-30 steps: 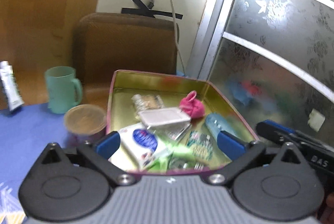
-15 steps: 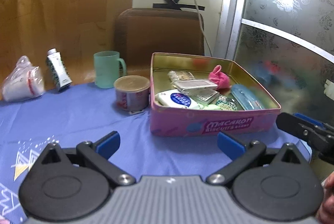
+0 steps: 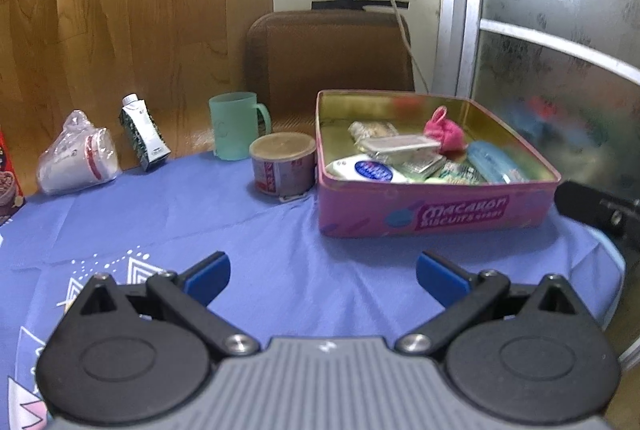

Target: Organize soft objects

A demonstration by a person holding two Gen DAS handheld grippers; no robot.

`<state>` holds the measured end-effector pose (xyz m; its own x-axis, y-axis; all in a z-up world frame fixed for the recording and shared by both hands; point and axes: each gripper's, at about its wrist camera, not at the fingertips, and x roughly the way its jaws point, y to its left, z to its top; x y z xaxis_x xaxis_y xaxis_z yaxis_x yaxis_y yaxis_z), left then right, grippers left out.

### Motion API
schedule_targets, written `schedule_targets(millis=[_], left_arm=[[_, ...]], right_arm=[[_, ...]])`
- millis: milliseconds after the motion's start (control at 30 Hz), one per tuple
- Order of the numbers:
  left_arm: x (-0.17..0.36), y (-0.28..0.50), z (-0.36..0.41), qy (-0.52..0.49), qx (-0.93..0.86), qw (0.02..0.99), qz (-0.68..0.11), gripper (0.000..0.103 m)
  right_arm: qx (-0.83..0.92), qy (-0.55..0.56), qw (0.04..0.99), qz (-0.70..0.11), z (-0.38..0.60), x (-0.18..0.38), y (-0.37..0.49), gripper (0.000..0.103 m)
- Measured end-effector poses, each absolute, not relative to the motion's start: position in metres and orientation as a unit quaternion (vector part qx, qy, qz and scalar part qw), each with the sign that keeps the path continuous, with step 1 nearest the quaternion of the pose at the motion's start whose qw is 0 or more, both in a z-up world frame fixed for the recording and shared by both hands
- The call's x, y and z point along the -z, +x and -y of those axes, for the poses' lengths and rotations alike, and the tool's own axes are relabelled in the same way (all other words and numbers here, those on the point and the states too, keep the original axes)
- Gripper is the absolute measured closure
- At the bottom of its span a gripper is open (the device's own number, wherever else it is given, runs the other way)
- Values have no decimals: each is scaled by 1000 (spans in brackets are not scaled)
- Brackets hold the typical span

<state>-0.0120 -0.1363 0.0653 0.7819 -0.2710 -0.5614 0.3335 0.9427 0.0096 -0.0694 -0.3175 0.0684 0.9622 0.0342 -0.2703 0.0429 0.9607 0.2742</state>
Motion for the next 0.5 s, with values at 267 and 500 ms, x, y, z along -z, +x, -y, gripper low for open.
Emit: schedule_targets(millis=[267,500], left_arm=[[-60,-5,140,79,145,940,-298,0],[-57,1,144,86,127,941,-303,0]], right_arm=[[4,153,977,-146,326,-62,-63,15],[12,164,975,-151,327,-58,-63,15]])
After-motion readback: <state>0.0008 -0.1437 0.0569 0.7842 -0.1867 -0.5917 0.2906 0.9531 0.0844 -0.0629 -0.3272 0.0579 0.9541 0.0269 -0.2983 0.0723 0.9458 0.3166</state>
